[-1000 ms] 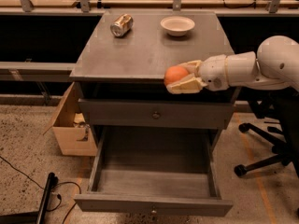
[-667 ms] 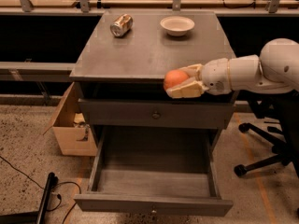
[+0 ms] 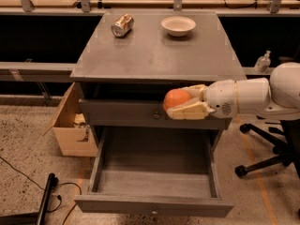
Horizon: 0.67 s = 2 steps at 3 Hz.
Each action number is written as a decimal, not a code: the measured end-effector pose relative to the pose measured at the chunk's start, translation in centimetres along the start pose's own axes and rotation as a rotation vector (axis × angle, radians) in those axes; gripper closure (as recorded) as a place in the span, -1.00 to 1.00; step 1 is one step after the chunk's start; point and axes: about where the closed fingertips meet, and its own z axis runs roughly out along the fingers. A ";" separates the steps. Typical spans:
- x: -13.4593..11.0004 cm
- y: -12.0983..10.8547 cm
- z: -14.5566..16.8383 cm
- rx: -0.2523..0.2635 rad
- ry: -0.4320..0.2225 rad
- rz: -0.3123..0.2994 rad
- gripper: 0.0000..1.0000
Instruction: Place orange can into middle drawer
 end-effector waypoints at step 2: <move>11.6 2.9 4.4 -0.097 0.135 0.038 1.00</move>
Offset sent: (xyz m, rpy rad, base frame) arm -0.0522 0.0167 -0.2159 -0.2161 0.1614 0.1363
